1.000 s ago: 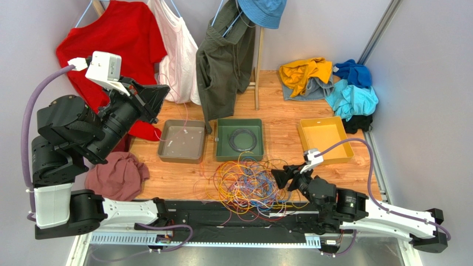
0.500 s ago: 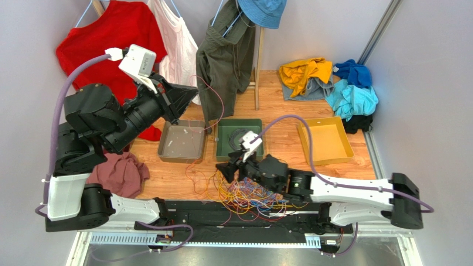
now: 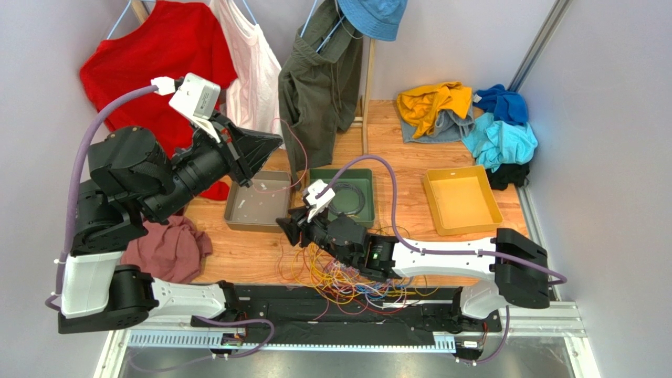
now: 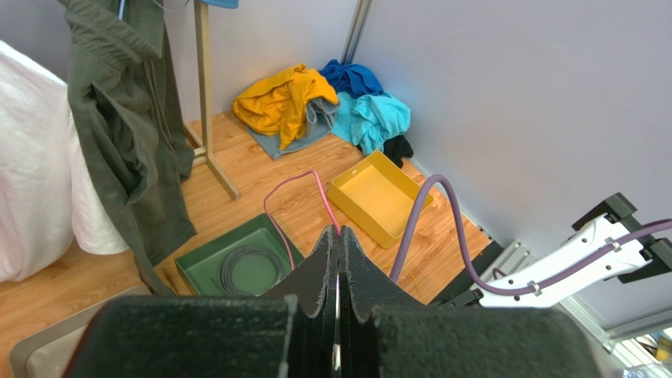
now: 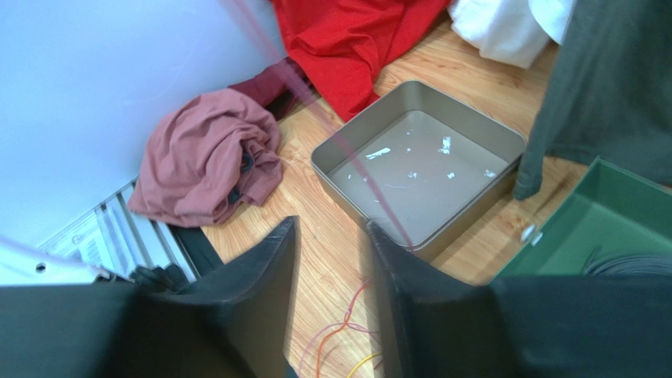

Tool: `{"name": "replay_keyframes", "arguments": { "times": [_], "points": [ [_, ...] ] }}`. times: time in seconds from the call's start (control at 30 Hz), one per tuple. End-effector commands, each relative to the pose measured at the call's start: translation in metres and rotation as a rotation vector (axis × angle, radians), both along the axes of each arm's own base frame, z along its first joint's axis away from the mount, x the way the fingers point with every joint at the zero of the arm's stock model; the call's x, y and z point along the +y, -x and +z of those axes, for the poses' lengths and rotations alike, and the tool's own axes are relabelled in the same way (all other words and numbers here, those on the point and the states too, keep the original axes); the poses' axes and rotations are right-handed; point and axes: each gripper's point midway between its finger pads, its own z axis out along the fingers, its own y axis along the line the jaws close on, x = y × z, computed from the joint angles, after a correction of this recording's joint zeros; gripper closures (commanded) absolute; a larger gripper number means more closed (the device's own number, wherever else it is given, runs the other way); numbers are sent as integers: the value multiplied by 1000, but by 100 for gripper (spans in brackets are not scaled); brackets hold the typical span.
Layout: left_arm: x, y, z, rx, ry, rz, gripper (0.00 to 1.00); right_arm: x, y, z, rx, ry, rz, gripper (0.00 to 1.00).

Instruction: Untangle the cables

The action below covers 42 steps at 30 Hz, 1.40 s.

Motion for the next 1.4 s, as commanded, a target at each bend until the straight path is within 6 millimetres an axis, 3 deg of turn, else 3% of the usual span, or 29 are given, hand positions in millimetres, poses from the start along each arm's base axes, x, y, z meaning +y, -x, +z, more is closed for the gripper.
{"name": "replay_keyframes", "arguments": {
  "times": [0.0, 0.03, 0.07, 0.13, 0.17, 0.2, 0.27, 0.3, 0.4, 0.43, 0.47, 0.5, 0.57, 0.77, 1.2, 1.3, 1.37],
  "points": [
    [13, 4, 1, 0, 37, 16, 100, -19, -22, 29, -21, -98, -139, 67],
    [16, 4, 0, -2, 38, 23, 100, -28, -25, 20, -17, -80, -168, 74],
    [18, 3, -2, 0, 39, 32, 100, -36, -26, 17, -17, -72, -183, 86],
    [22, 4, -7, 2, 43, 37, 100, -55, -27, 28, -27, -92, -217, 98],
    [22, 5, -7, 1, 48, 35, 100, -62, -25, 21, -26, -70, -220, 100],
    [23, 5, -9, 2, 53, 35, 100, -71, -23, 32, -35, -96, -224, 100],
    [24, 5, -11, 6, 54, 43, 100, -83, -22, 29, -39, -80, -234, 100],
    [24, 5, -14, 11, 52, 43, 100, -92, -20, 40, -43, -104, -239, 100],
    [24, 5, -18, 22, 55, 42, 100, -111, -13, 47, -41, -113, -228, 100],
    [24, 6, -18, 23, 58, 42, 100, -109, -8, 48, -48, -113, -189, 100],
    [23, 5, -19, 24, 58, 40, 100, -108, -4, 48, -50, -108, -164, 67],
    [22, 6, -17, 23, 67, 37, 100, -104, -1, 49, -51, -100, -135, 47],
    [16, 6, -14, 23, 74, 19, 100, -86, 9, 35, -32, -46, -53, 25],
    [-1, 11, -5, 30, 87, -46, 100, -57, 13, 22, -18, -24, 4, 22],
    [-8, 17, -8, 41, 79, -95, 100, -15, -2, 24, -47, -51, -10, 27],
    [-7, 16, -11, 39, 70, -87, 100, -9, -7, 28, -49, -84, -21, 30],
    [-7, 15, -14, 42, 62, -82, 100, -6, -9, 25, -37, -99, -23, 39]
  ]
}}
